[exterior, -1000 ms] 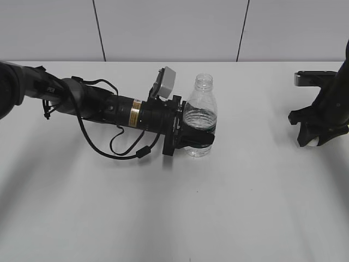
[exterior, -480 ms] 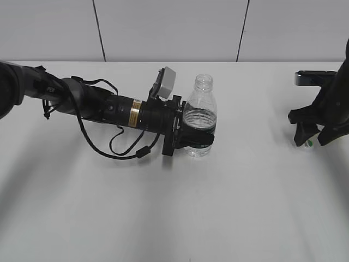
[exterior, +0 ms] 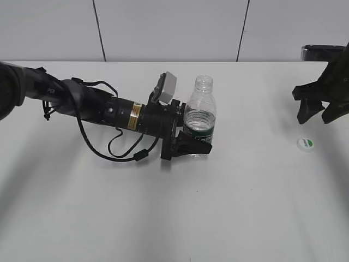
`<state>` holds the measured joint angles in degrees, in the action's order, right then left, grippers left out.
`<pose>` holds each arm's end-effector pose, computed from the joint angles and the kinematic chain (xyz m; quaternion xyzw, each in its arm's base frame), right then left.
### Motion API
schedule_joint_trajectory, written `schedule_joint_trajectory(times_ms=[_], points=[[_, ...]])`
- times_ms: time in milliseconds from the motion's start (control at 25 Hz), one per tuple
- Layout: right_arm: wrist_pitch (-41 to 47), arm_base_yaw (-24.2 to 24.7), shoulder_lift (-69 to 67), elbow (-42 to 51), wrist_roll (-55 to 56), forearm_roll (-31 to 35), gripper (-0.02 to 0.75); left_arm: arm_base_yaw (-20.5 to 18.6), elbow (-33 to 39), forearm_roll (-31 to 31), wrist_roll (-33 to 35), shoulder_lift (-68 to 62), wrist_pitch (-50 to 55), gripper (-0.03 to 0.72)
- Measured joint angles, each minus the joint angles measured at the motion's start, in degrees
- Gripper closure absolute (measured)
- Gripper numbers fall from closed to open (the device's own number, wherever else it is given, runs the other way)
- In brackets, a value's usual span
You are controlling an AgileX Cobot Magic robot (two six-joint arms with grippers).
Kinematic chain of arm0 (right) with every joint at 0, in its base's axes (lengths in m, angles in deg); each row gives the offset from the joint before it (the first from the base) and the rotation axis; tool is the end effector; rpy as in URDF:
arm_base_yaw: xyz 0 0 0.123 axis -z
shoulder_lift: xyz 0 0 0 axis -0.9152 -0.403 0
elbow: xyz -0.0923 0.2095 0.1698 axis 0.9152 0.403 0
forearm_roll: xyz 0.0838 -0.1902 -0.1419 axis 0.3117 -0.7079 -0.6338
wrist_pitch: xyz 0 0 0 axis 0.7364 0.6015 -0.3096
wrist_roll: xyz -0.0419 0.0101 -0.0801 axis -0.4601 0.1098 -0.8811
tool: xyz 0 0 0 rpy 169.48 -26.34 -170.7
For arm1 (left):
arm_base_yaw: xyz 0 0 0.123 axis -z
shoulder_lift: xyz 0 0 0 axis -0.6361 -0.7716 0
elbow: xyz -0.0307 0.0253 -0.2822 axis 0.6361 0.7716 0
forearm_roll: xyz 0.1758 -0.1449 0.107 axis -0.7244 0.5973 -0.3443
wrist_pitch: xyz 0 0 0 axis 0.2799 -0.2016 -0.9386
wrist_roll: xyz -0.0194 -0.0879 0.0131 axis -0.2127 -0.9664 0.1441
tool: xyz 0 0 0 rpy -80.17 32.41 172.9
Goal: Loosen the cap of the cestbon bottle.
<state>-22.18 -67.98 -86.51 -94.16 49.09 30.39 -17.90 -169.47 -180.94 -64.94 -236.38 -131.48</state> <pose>0.3963 0.0201 0.1597 -0.0842 0.9913 0.0392 0.0928 0.4001 -0.2501 0.0532 0.5833 0.5465 -0.4738 0.3697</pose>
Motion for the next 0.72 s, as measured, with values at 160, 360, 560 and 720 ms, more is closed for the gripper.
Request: schedule_joint_trajectory(times_ms=[160,360,560,720], points=[[0.0,0.0,1.2,0.0,0.1,0.0,0.279,-0.1,0.1,-0.4,0.0,0.8,0.2,0.179],[0.0,0.0,1.3,-0.1,0.1,0.0,0.279,-0.1,0.2,-1.1,-1.2,4.1,0.3,0.177],[0.2,0.0,1.4,-0.1,0.1,0.2,0.279,-0.2,0.2,-1.9,-3.8,8.6,0.3,0.176],[0.2,0.0,2.8,-0.1,0.2,0.8,0.279,-0.3,0.2,-2.3,-6.7,11.7,0.2,0.176]])
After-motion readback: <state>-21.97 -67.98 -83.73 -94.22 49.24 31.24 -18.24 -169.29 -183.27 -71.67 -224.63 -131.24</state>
